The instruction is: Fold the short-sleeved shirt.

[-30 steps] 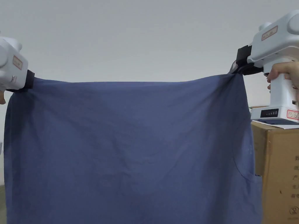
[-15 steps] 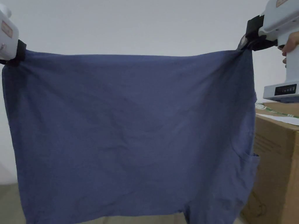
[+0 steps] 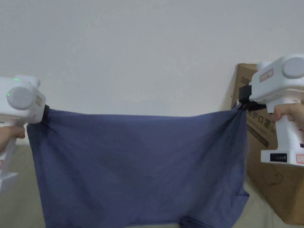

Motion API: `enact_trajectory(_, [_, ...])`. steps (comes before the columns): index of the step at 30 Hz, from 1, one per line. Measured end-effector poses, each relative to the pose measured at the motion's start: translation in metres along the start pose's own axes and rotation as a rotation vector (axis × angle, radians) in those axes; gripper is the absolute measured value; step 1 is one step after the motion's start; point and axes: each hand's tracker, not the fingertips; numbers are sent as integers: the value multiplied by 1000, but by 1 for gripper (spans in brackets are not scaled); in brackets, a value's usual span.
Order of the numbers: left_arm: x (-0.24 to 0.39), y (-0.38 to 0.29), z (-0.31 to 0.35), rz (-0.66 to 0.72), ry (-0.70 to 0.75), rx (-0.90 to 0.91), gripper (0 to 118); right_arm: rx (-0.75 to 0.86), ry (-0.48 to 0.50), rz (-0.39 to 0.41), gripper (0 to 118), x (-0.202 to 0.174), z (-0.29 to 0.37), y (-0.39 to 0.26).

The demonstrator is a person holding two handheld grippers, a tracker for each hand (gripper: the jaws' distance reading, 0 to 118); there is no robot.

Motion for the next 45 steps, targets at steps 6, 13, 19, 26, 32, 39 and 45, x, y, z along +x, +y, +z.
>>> enact_trajectory(6, [44,-133,-76,-27,-29,-270,1,-213,-59,-33,4,40,-126,-101])
enact_trajectory(13, [34,-225,-89,67,-77,-415,1,-356,-40,-133,4,77,-134,-221])
enact_trajectory(19, [12,-275,-11,74,-81,-403,1,-286,47,-197,4,95,-48,-276])
enact_trajectory(26, [-21,-347,106,102,-72,-394,1,-258,14,-69,4,66,90,-365])
enact_trajectory(32, [-59,-420,183,125,-86,-410,1,-308,11,-114,4,78,165,-457])
enact_trajectory(39, [-67,-486,247,108,-109,-430,1,-344,12,-139,4,97,223,-524])
enact_trajectory(45, [-60,-509,260,60,-115,-408,2,-333,7,-146,5,104,240,-545])
